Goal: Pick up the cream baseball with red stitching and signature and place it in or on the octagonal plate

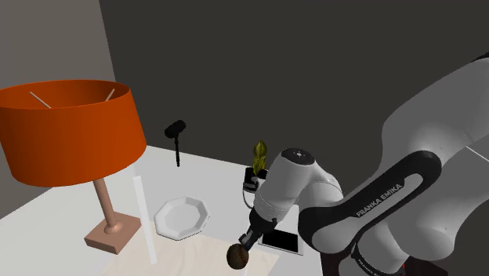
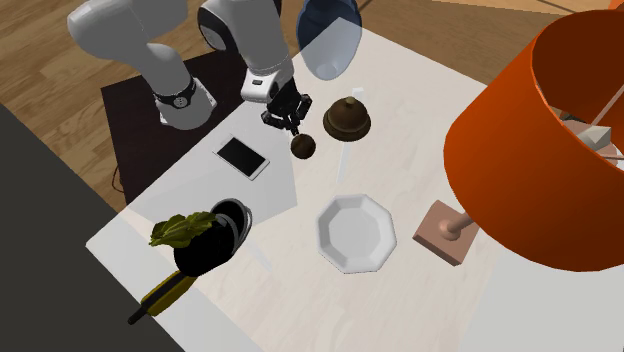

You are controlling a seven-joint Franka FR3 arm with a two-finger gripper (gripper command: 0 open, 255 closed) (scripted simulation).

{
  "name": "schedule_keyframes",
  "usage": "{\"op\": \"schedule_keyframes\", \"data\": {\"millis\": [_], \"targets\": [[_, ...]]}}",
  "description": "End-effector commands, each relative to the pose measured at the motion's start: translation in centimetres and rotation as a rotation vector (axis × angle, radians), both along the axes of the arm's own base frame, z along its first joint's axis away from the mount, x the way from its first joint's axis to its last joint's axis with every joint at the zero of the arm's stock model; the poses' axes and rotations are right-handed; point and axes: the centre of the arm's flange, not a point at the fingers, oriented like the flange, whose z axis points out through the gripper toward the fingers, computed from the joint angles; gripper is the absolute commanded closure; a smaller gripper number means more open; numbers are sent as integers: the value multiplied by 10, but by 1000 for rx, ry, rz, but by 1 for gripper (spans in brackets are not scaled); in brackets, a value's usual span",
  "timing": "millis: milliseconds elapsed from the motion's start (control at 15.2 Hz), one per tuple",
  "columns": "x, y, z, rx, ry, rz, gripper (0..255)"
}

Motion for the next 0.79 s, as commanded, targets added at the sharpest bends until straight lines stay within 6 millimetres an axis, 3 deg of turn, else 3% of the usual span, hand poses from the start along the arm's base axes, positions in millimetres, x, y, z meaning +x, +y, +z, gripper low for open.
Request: {"op": "schedule_keyframes", "data": {"millis": [0, 66, 330, 726], "targets": [[0, 0, 0, 0, 0, 0, 255], [0, 0, 0, 0, 0, 0, 0], [85, 65, -23, -284, 283, -90, 0], [82, 59, -54, -284, 283, -90, 0]]}}
